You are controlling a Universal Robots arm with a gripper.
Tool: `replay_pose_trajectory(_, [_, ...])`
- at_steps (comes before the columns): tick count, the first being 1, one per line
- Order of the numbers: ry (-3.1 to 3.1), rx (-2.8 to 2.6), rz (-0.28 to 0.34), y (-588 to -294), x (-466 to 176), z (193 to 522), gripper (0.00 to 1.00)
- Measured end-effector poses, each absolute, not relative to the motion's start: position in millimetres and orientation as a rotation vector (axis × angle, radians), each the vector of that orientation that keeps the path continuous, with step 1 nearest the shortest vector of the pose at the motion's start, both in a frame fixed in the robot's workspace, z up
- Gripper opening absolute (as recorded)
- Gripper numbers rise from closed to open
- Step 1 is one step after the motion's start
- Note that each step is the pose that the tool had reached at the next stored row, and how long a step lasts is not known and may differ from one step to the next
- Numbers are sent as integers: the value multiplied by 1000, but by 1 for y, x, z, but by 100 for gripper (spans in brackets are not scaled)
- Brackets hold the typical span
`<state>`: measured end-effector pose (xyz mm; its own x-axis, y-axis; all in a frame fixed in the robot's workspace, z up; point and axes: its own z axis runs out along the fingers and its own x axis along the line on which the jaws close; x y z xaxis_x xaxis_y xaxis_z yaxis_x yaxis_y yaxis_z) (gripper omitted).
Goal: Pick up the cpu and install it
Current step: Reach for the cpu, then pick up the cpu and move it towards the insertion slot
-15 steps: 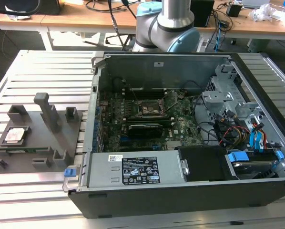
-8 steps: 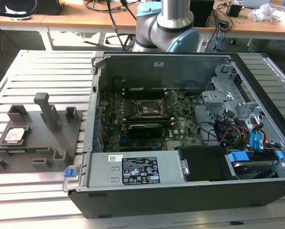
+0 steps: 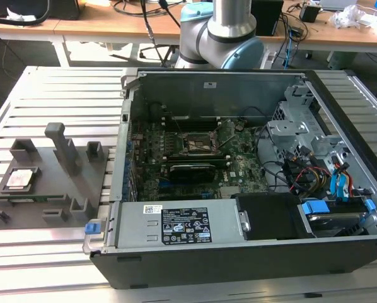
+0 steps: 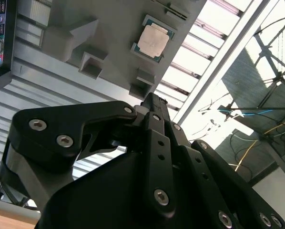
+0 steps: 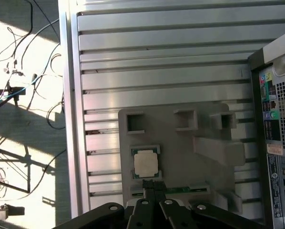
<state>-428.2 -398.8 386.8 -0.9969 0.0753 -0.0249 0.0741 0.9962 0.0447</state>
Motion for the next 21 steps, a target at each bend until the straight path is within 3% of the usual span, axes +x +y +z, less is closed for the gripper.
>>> replay_pose_trajectory(17, [3112,116,68,-399,-428,386,11])
replay_pose_trajectory(20, [3112,116,68,-399,-428,386,29])
replay_pose_trajectory(21, [3112,116,68,-399,-428,386,42])
